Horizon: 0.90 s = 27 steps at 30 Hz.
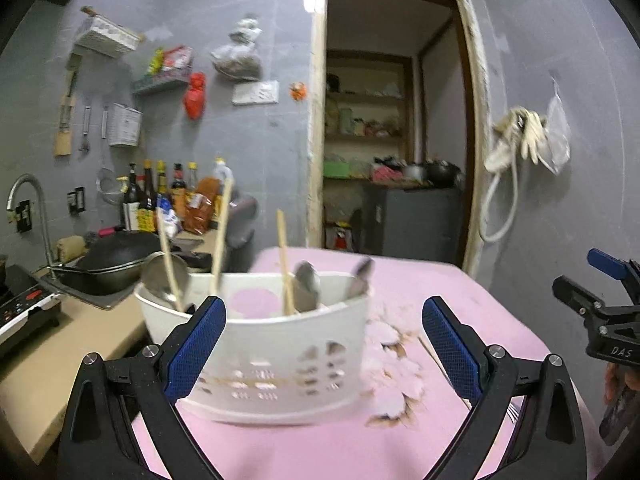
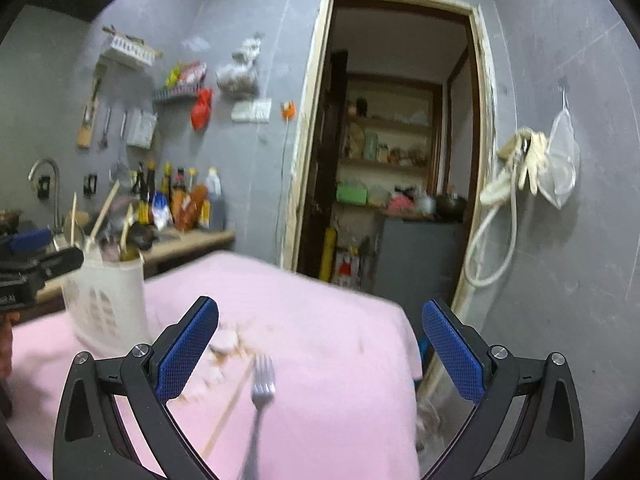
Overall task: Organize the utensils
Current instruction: 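Move left tool to the last chopstick while right tool moves to the silver fork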
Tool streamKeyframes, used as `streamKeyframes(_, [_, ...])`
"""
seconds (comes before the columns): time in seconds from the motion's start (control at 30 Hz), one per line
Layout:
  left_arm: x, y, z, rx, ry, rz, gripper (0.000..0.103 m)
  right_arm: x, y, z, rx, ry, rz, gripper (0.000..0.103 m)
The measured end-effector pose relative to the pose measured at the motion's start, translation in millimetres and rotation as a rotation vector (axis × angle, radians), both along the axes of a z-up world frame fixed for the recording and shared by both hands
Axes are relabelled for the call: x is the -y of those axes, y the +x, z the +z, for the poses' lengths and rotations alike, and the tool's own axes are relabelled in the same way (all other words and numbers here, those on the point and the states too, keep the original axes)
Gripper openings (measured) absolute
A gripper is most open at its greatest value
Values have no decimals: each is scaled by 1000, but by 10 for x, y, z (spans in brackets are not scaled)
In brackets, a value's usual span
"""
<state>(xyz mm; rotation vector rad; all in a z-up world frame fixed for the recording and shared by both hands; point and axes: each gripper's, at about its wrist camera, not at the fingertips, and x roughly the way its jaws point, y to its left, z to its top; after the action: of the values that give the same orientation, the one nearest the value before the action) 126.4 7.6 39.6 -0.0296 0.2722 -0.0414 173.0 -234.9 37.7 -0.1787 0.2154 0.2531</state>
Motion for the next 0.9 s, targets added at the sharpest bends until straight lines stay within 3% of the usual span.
streamKeyframes(0.37, [341, 163, -185, -143, 53, -88, 96, 133, 69, -449, -249, -85, 12, 103])
streamKeyframes(0.7, [675, 522, -430, -390, 112, -187, 96, 143, 67, -732, -403, -139, 83, 102])
streamKeyframes(0.8, [754, 642, -493, -460, 123, -212, 96, 120, 57, -781, -431, -139, 115, 93])
streamKeyframes(0.9, [791, 757, -579, -521, 107, -236, 94, 76, 41, -820, -450, -155, 146, 75])
